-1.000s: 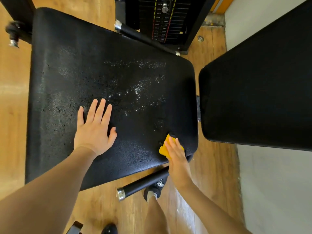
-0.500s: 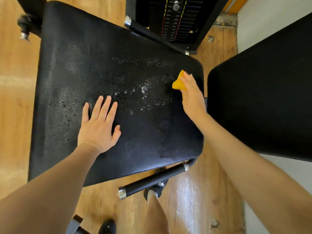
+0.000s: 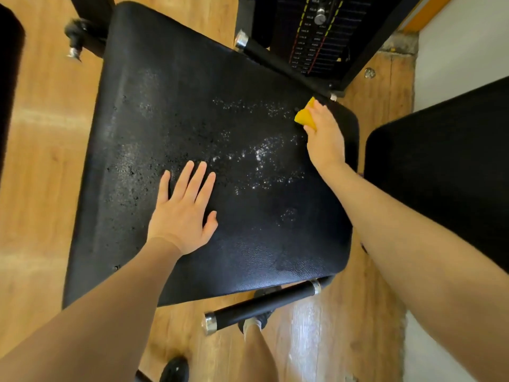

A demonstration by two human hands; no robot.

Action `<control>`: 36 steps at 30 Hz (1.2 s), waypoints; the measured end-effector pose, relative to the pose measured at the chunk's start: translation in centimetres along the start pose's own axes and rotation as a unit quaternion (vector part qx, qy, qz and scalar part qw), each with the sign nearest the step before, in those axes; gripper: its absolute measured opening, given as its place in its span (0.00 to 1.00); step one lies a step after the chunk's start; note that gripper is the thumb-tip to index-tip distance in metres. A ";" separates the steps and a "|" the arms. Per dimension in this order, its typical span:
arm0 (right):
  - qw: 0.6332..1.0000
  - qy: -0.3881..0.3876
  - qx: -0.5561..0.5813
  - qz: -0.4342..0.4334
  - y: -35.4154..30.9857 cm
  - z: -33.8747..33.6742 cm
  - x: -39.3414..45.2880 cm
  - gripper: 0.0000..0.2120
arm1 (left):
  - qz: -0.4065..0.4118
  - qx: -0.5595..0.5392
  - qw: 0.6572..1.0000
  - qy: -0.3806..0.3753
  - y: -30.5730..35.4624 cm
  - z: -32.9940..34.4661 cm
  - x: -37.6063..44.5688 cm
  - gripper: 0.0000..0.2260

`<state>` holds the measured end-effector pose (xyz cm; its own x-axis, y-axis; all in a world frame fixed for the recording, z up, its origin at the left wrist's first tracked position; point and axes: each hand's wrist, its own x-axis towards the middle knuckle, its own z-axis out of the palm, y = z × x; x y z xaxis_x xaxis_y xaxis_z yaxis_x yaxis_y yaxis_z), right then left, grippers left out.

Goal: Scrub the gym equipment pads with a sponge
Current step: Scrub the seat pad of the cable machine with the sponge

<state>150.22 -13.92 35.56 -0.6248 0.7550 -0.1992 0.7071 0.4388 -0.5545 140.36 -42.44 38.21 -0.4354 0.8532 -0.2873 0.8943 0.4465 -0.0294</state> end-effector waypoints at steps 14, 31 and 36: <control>0.996 -0.032 -0.033 -0.076 2.5 5.6 -25.3 0.29 | 0.006 -0.013 1.000 0.017 0.2 0.2 -0.2 0.31; 0.990 -0.037 0.132 -0.043 1.9 2.2 -22.2 0.24 | 0.001 -0.008 1.000 0.013 0.2 0.1 -0.2 0.32; 0.996 0.014 0.078 -0.026 0.7 0.0 -8.3 0.22 | 0.002 -0.011 1.000 0.011 0.0 0.1 -0.2 0.31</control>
<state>155.86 -19.90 36.82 -0.6487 0.7470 -0.1453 0.6120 0.3986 -0.6831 140.50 -42.61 38.12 -0.4346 0.8604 -0.2662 0.8934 0.4492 -0.0070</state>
